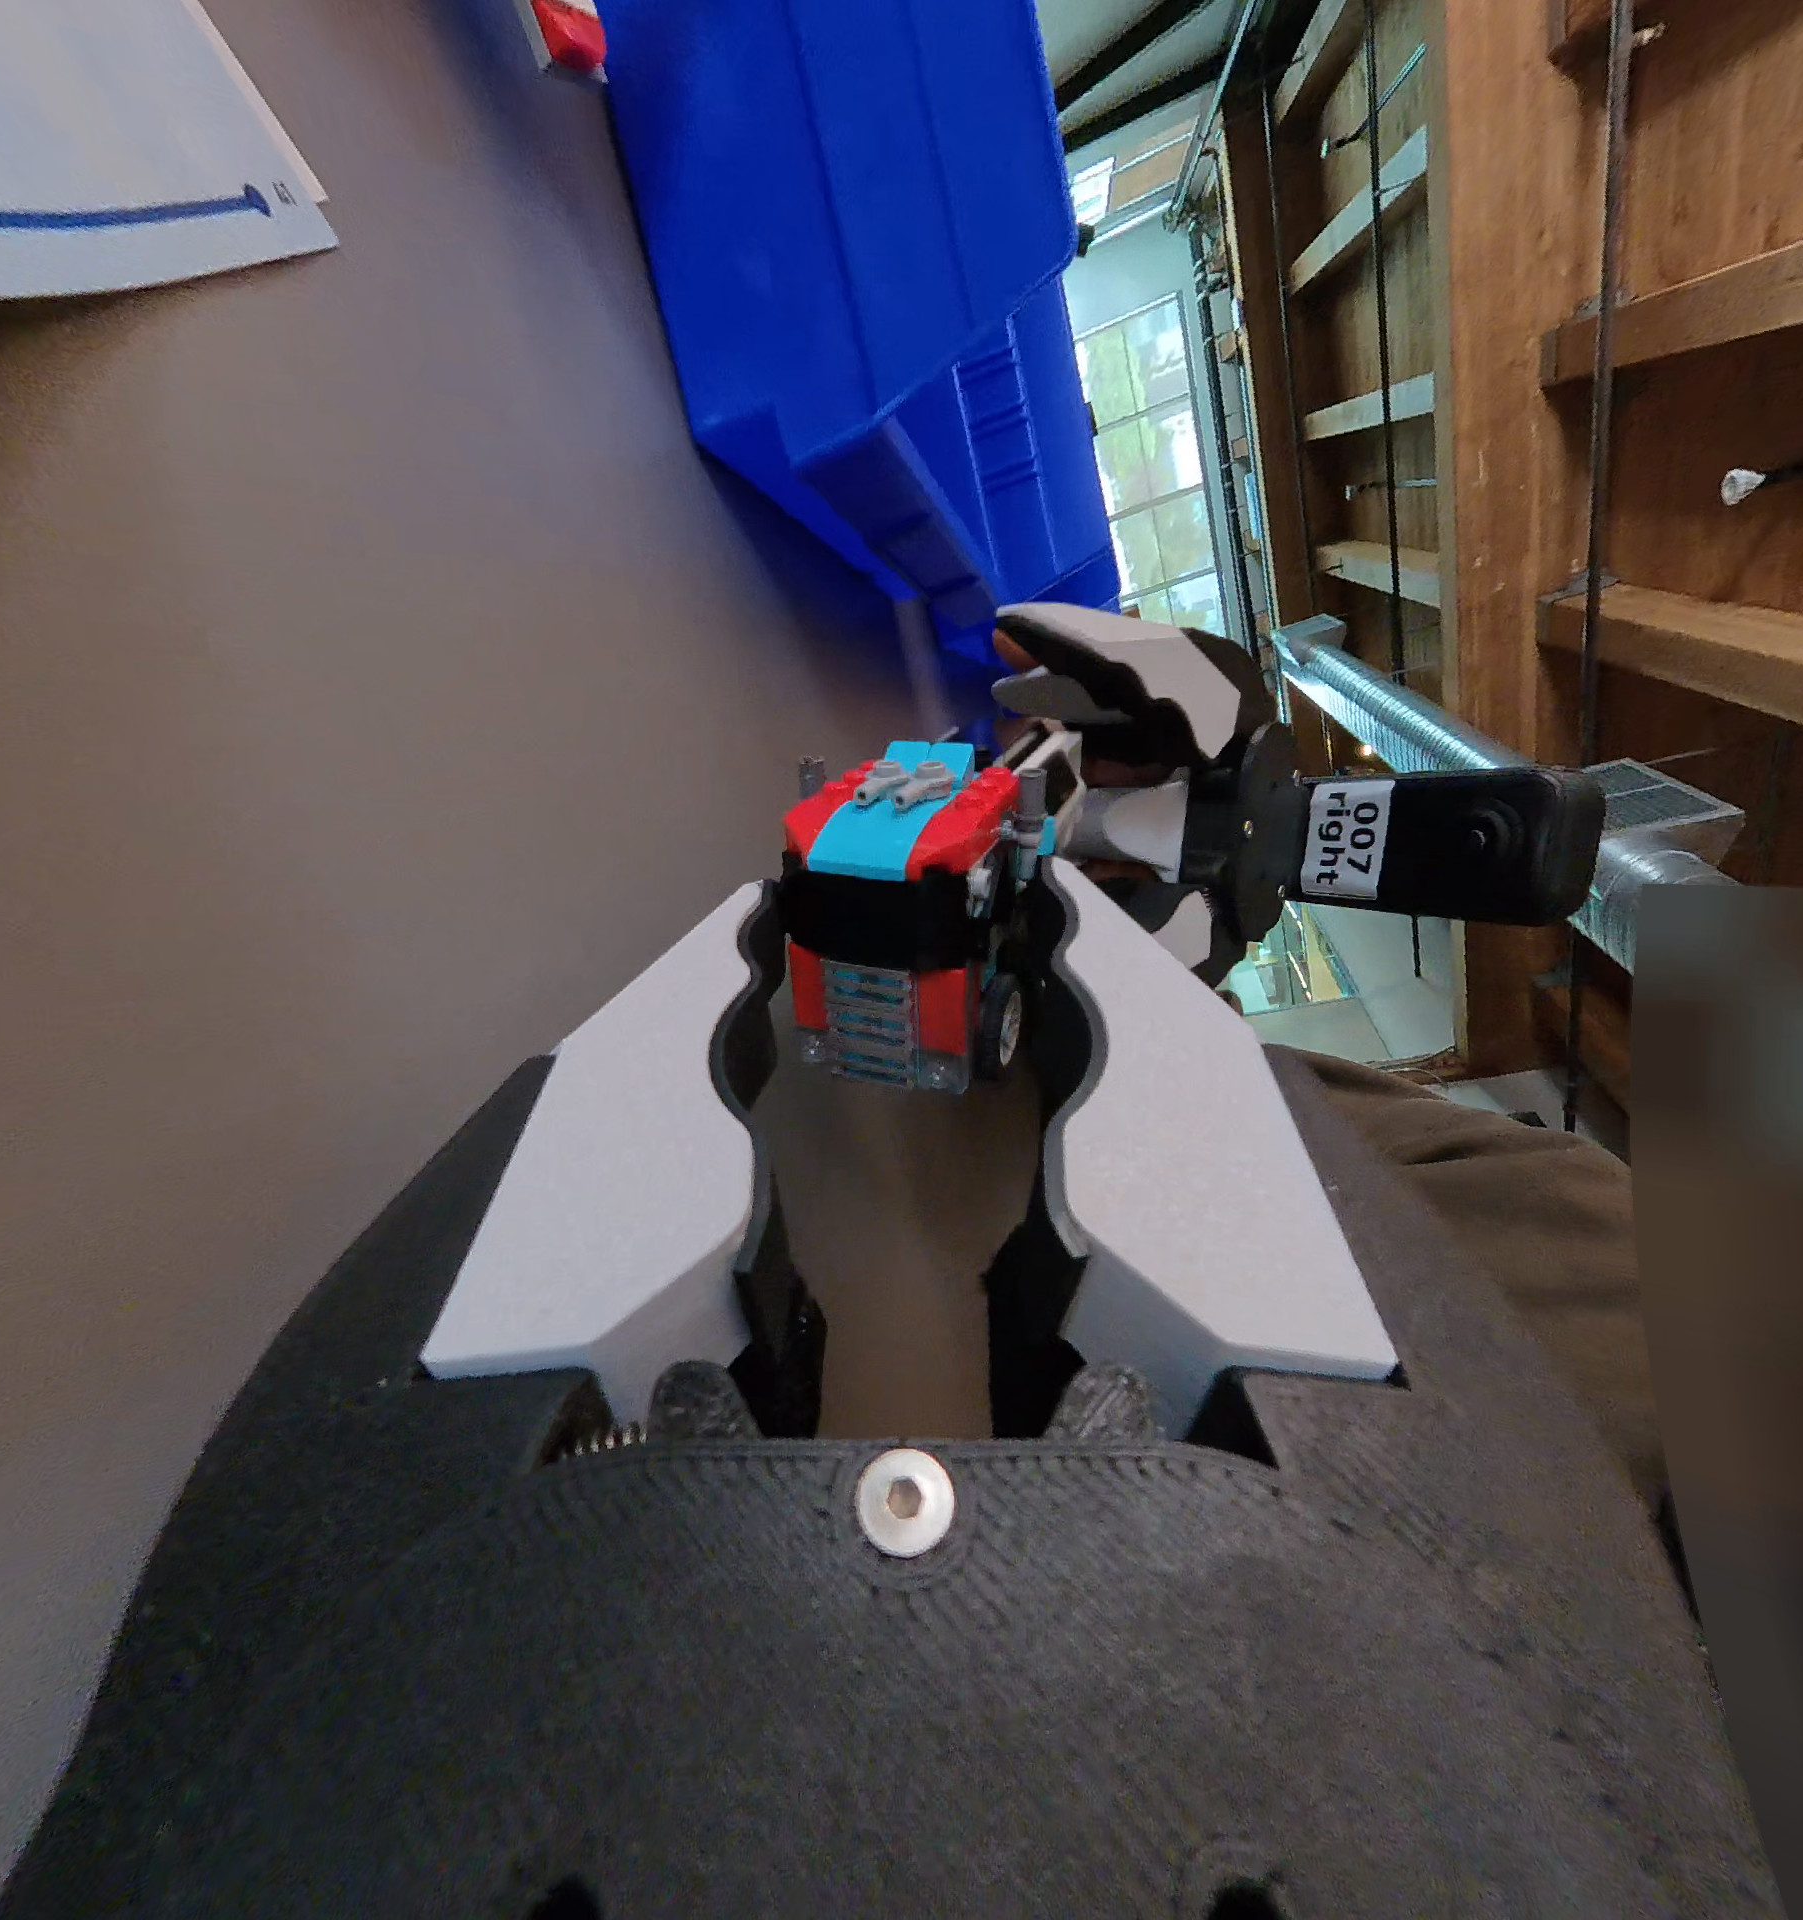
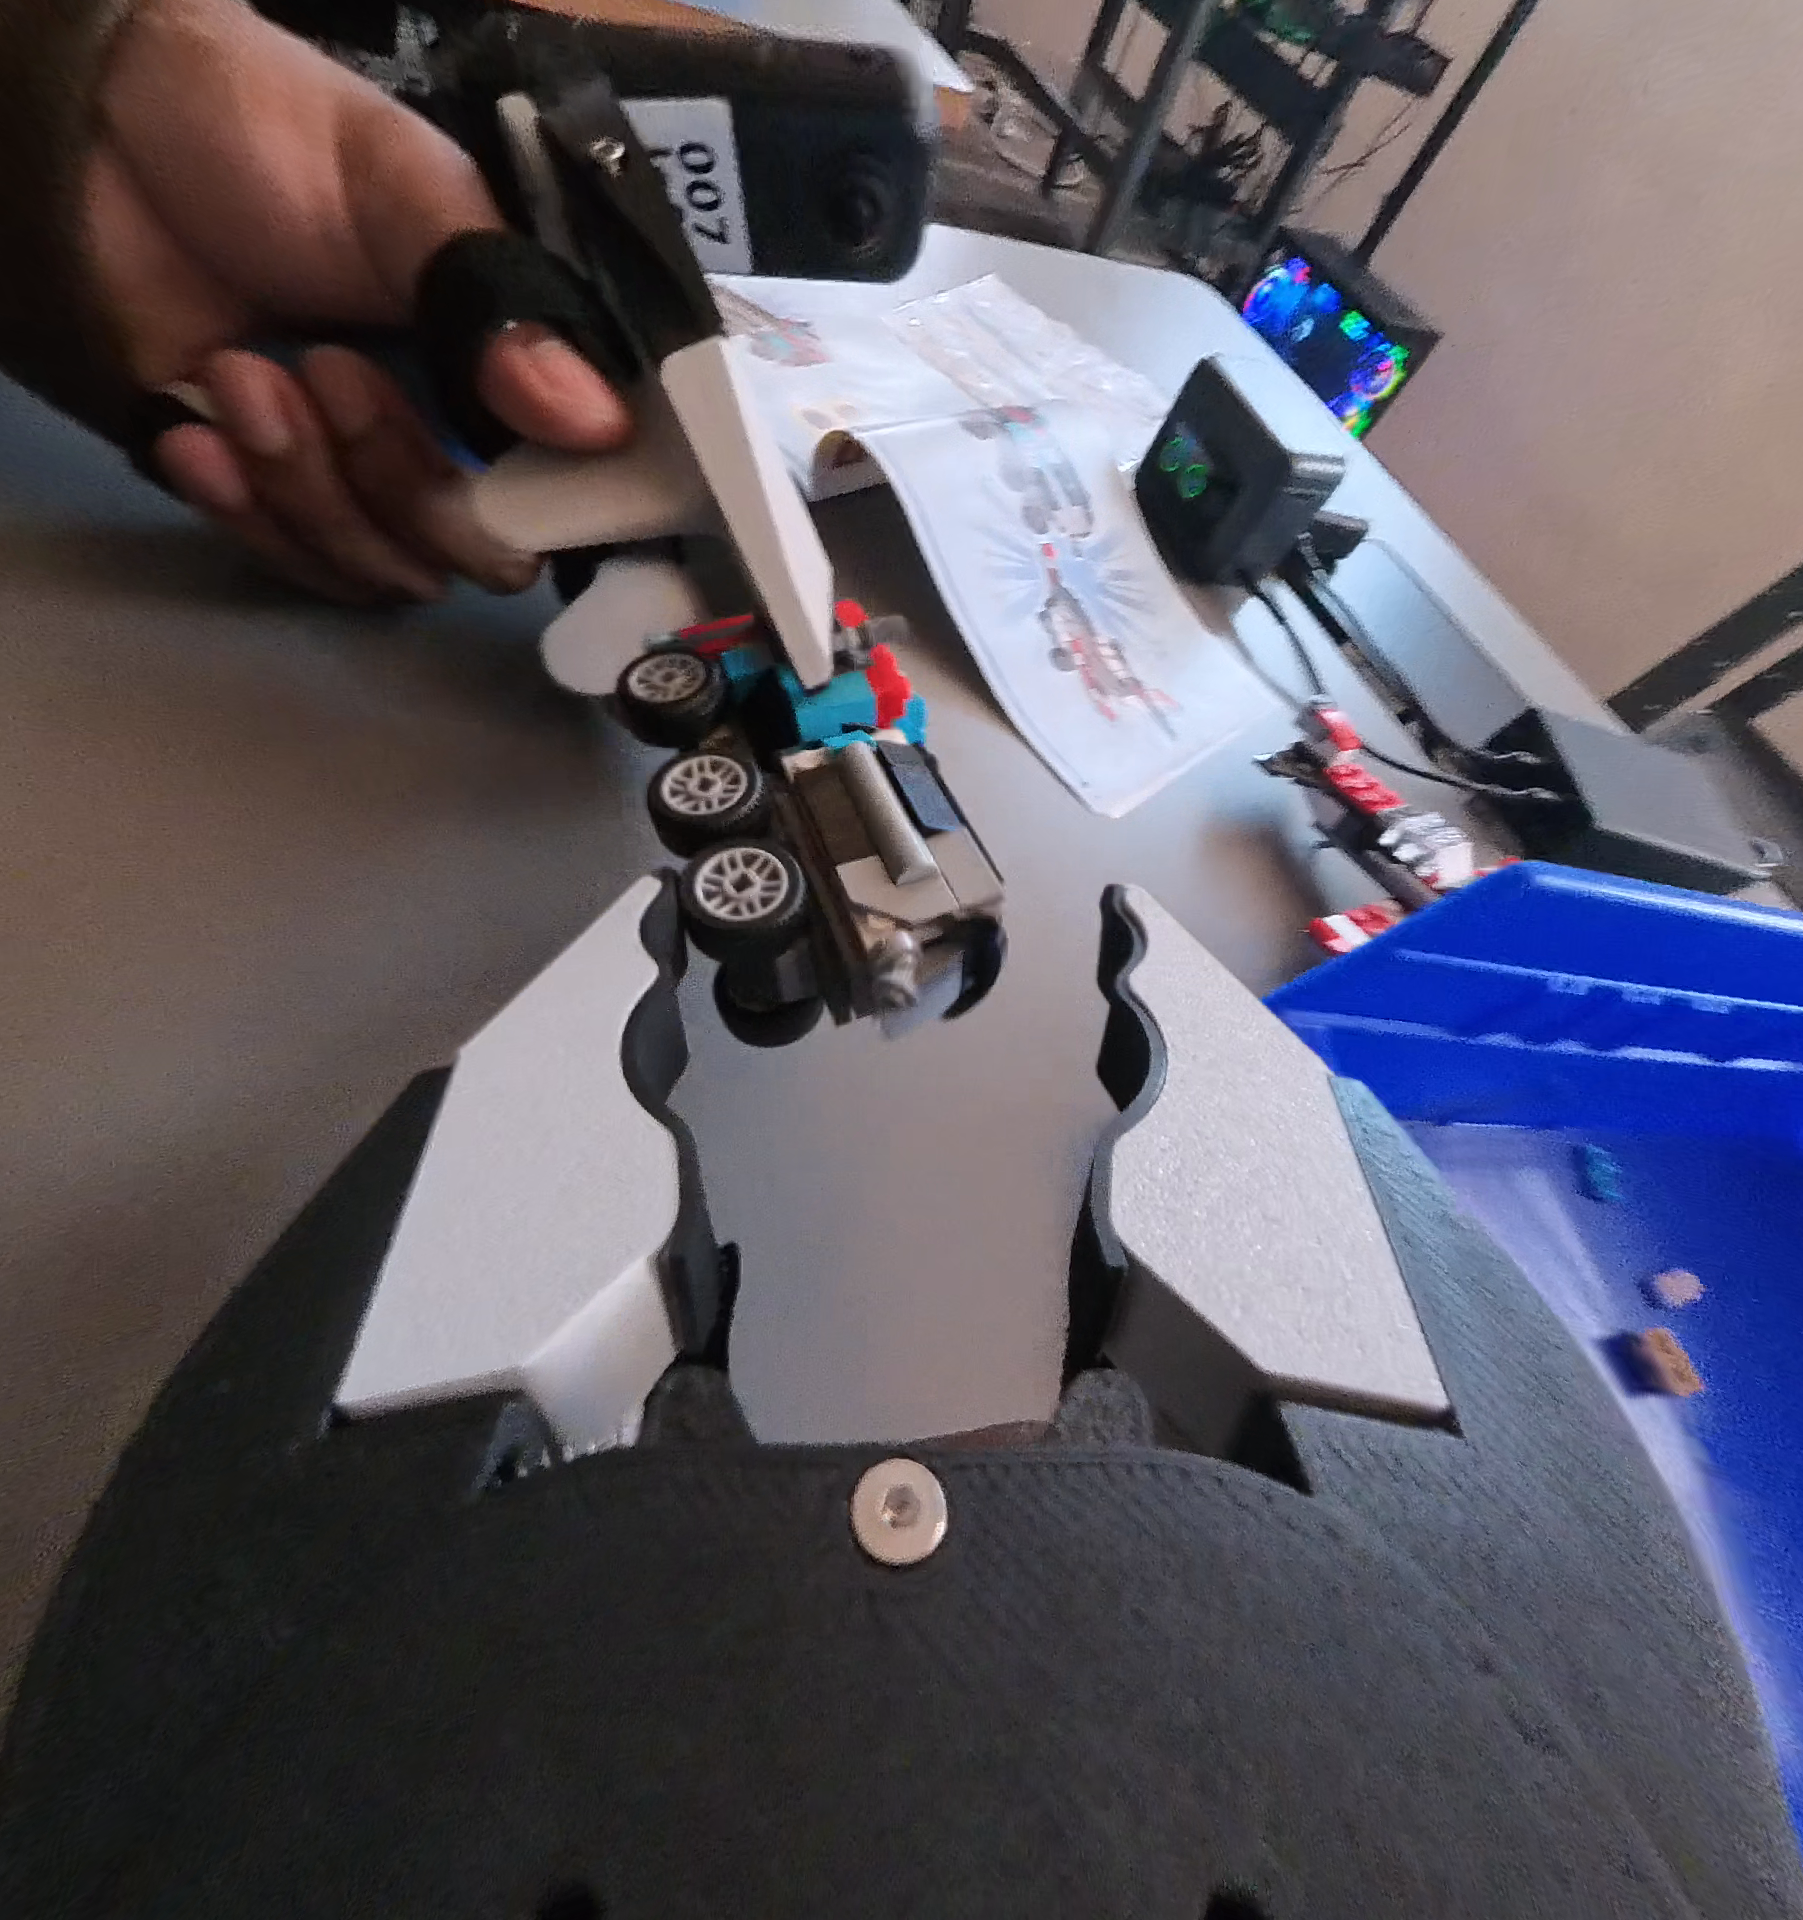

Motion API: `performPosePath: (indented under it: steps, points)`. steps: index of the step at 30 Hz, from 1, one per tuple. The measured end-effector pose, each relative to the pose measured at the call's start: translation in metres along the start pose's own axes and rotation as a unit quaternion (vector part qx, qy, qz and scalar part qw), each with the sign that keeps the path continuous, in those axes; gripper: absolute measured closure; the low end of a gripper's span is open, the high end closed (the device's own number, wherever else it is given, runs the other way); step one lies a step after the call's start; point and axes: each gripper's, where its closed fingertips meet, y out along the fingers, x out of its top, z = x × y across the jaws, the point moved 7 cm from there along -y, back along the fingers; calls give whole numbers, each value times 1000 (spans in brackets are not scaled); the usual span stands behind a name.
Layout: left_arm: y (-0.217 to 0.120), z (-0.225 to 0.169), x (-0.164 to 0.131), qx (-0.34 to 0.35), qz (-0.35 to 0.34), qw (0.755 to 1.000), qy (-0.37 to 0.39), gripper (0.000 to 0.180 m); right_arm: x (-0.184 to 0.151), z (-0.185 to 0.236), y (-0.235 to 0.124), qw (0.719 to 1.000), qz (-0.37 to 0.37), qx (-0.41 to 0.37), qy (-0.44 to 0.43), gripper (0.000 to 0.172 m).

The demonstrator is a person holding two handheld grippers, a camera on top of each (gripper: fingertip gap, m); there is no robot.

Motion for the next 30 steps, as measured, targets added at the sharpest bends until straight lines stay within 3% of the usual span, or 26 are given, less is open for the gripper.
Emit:
performPosePath:
  steps: [5, 8, 13, 16, 20, 22, 26, 30]
  points:
    - [-6, -6, 8, -23, -34, 999, 4, 131, -1, -35, -29, 998, -32, -50, 36, 103]
    - [-6, -7, 9, -28, -41, 999, 1, 131, 7, -37, -35, 993, -80, -29, 78, 100]
    - [-3, -7, 6, -29, -48, 998, -11, 131, 13, -4, -15, 999, -49, -18, -10, 78]
    - [-1, -9, 4, -33, -43, 999, -4, 131, 12, -3, -9, 998, -33, -50, -25, 81]
    - [-3, -12, 6, -40, -53, 998, 3, 131, 11, -28, -28, 996, -51, -79, 7, 87]
    - [-5, -11, 9, -28, -58, 998, 18, 131, 11, -36, -39, 995, -73, -61, 36, 97]
    - [-5, -12, 9, -15, -54, 997, 54, 131, 7, -36, -35, 986, -75, 29, 146, 97]
    - [-1, -16, 7, 9, -44, 992, 118, 132, -2, -24, -23, 957, -54, 141, 246, 94]
